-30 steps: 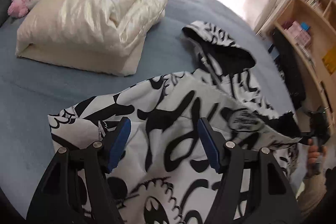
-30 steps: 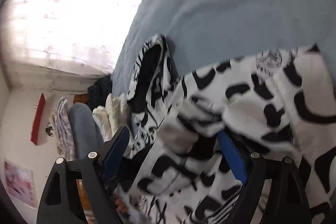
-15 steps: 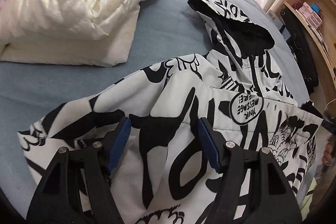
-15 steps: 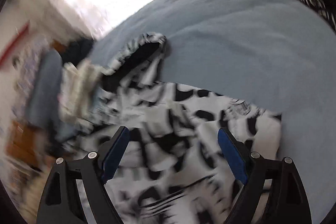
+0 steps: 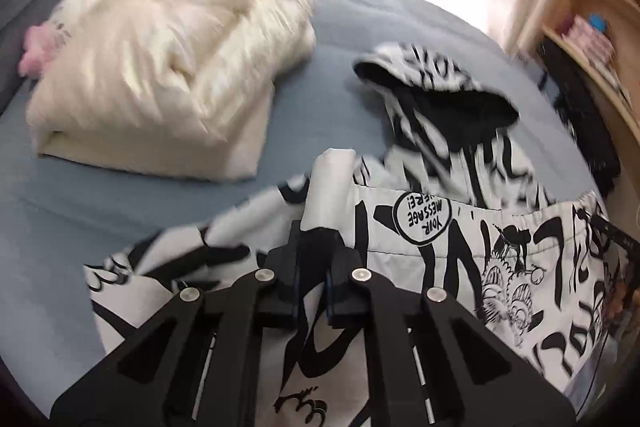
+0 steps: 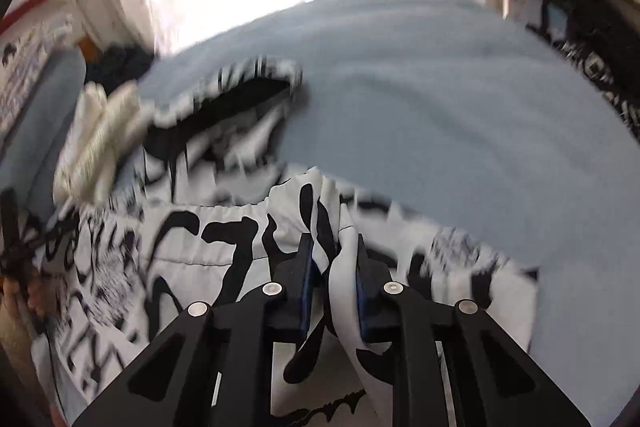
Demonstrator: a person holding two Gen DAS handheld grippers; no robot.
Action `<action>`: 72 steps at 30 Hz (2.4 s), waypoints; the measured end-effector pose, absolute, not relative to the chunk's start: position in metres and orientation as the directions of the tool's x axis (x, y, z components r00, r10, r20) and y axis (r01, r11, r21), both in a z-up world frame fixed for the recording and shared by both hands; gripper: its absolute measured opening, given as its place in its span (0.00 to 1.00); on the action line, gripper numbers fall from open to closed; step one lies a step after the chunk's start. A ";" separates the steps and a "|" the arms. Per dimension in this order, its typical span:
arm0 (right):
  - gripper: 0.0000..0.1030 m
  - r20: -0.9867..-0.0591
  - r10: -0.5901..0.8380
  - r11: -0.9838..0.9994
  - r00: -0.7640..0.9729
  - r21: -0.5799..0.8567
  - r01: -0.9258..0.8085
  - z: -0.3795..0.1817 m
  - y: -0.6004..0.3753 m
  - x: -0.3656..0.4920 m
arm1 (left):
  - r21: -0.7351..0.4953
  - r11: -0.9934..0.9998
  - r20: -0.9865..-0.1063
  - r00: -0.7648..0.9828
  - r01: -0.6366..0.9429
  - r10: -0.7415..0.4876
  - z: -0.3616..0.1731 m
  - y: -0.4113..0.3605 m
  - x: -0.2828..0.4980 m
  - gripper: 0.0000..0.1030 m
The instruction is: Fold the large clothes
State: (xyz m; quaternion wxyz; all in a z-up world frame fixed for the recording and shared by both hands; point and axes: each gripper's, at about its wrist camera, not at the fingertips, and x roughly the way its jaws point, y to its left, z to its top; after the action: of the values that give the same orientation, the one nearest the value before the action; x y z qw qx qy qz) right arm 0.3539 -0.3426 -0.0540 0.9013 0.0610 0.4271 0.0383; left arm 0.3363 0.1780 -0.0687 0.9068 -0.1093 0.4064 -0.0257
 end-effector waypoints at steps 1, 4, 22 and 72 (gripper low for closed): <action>0.15 -0.760 0.108 0.991 0.641 0.134 -0.008 -0.052 -0.340 0.360 | -0.215 0.975 -0.729 0.674 -0.059 -0.120 -0.067 0.178 0.339 0.06; 0.15 -0.768 0.070 0.994 0.637 0.110 0.024 -0.063 -0.333 0.379 | -0.193 0.975 -0.744 0.665 -0.112 -0.071 -0.073 0.178 0.352 0.06; 0.41 -0.794 -0.030 0.986 0.608 0.074 0.146 -0.065 -0.321 0.380 | -0.149 0.979 -0.735 0.678 -0.141 -0.015 -0.076 0.192 0.334 0.24; 0.15 -0.851 0.142 0.988 0.505 0.157 -0.013 -0.093 -0.264 0.173 | -0.120 0.969 -0.776 0.629 -0.215 0.043 -0.114 0.186 0.154 0.01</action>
State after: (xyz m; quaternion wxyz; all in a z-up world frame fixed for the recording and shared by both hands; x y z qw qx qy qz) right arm 0.1728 -0.2642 -0.0925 0.8650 0.0650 0.4955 0.0449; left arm 0.1537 0.1856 -0.1144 0.8968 -0.1009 0.4247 0.0719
